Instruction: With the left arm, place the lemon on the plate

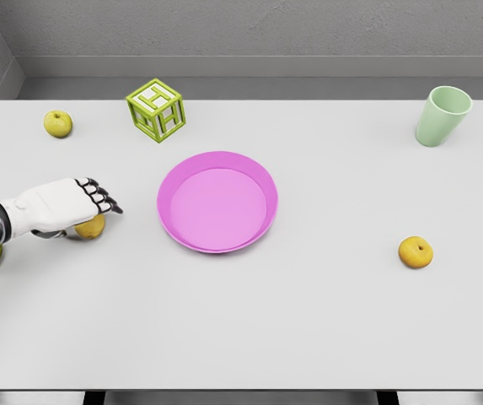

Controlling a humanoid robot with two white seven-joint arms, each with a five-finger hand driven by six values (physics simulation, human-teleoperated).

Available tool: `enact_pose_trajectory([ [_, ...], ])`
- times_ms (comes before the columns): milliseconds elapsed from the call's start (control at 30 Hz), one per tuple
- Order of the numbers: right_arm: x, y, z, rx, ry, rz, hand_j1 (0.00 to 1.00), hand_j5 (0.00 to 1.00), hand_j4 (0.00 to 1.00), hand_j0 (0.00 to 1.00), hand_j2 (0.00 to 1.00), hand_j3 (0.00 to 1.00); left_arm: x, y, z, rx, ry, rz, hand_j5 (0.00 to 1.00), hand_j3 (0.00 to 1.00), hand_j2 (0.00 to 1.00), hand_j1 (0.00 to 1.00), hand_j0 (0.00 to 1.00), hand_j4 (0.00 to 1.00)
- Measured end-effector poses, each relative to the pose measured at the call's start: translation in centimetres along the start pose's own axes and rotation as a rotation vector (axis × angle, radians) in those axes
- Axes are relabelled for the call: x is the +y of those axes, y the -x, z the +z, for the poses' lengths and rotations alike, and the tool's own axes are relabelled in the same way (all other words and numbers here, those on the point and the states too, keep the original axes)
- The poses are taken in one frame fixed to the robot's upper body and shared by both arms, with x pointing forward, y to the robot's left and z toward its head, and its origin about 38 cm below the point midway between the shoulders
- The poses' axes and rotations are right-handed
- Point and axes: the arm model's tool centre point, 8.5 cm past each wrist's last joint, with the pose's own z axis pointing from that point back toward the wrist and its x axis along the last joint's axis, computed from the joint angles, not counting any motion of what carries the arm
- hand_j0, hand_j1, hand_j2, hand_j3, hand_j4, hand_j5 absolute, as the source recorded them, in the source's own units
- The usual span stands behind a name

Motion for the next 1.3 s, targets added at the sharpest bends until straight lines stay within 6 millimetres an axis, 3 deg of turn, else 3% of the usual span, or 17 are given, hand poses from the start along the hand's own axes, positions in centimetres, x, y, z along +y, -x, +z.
enact_pose_trajectory([
  [600,0.0,0.0,0.0,0.0,0.0,0.0,1.0,1.0,1.0,1.0,1.0,1.0,-0.4,-0.63,-0.1,-0.024,0.016,-0.005,0.89,0.89,0.89,0.89,0.89,0.89],
  [667,0.0,0.0,0.0,0.0,0.0,0.0,1.0,1.0,1.0,1.0,1.0,1.0,-0.33,-0.72,-0.19,-0.028,0.016,-0.007,0.87,0.87,0.87,0.87,0.87,0.87],
  [867,0.0,0.0,0.0,0.0,0.0,0.0,1.0,1.0,1.0,1.0,1.0,1.0,-0.07,-0.61,-0.19,-0.026,0.013,-0.014,0.65,0.65,0.65,0.65,0.65,0.65],
  [1300,0.0,0.0,0.0,0.0,0.0,0.0,1.0,1.0,1.0,1.0,1.0,1.0,-0.56,-0.68,-0.13,-0.022,0.027,-0.014,0.67,0.67,0.67,0.67,0.67,0.67],
])
